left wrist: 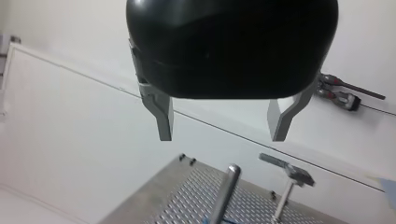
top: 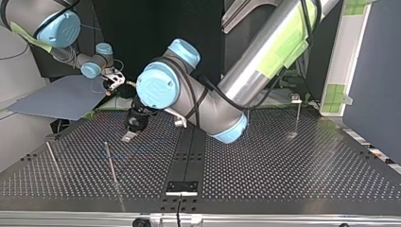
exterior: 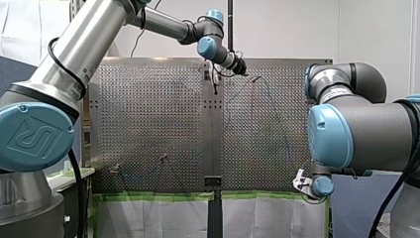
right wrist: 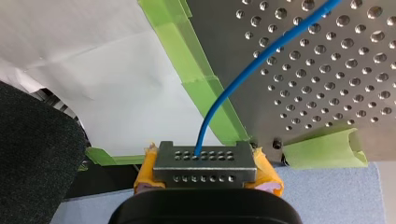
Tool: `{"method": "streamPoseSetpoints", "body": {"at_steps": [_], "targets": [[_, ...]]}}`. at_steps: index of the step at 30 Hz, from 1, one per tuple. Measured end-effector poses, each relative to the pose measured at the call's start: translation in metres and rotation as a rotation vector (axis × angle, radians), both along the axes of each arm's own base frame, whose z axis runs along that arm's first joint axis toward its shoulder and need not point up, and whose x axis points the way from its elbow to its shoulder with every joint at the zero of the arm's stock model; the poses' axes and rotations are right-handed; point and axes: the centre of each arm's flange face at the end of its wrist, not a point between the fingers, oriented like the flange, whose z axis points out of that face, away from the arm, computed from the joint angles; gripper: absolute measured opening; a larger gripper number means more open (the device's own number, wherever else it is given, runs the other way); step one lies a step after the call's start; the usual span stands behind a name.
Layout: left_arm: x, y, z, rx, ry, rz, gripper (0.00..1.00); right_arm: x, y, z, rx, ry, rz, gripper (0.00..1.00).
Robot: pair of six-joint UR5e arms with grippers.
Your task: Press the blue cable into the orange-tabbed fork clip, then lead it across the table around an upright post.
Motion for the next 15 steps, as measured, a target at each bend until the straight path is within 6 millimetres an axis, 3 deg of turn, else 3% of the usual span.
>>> {"method": "streamPoseSetpoints", "body": {"at_steps": [8, 15], "targets": [[-0.001, -0.011, 0.002, -0.065, -0.019, -0.009, 1.0, 0.002, -0.001, 0.001, 0.0, 0.001, 0.005, 0.0], [0.003, -0.023, -0.026, -0.052, 0.019, -0.012, 1.0, 0.003, -0.002, 0.002, -0.003, 0.001, 0.007, 0.0]]}}
